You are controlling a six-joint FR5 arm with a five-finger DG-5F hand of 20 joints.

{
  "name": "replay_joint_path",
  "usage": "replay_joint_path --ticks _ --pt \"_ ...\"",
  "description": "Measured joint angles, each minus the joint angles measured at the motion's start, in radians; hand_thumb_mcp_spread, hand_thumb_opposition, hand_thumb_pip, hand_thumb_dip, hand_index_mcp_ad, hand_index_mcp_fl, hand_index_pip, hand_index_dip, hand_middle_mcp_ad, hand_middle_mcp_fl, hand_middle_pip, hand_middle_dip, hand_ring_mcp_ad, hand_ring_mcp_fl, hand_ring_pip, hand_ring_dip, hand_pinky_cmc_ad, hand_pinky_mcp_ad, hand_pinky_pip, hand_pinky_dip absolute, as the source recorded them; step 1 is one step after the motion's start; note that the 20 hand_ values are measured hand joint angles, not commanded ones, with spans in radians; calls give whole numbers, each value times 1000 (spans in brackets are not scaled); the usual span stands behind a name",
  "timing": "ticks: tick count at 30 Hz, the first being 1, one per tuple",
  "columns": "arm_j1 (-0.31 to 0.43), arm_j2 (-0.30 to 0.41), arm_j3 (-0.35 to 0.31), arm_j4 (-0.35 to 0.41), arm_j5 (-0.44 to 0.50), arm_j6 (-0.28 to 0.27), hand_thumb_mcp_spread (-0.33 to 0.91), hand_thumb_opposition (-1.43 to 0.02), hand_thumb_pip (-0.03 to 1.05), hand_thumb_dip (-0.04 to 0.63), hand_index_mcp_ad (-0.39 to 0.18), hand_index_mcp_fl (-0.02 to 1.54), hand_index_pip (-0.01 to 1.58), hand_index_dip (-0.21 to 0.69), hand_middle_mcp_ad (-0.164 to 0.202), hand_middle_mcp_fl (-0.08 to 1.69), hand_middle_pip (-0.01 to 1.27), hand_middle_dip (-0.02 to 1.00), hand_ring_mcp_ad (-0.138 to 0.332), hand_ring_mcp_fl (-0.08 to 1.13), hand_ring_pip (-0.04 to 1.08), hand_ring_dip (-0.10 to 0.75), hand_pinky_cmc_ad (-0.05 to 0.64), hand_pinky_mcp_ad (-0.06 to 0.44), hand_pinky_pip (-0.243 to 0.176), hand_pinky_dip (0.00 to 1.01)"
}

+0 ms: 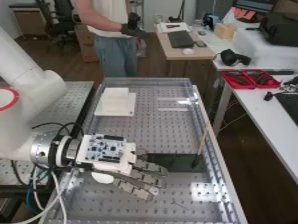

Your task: Grab the bearing and place it in the white container

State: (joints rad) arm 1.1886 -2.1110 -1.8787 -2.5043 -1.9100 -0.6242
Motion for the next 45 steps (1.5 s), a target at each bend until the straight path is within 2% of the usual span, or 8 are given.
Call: replay_joint_path --ticks 45 --pt "6 -3 2 3 3 16 469 -888 586 396 -143 236 1223 234 80 72 152 216 143 12 91 65 374 264 -87 176"
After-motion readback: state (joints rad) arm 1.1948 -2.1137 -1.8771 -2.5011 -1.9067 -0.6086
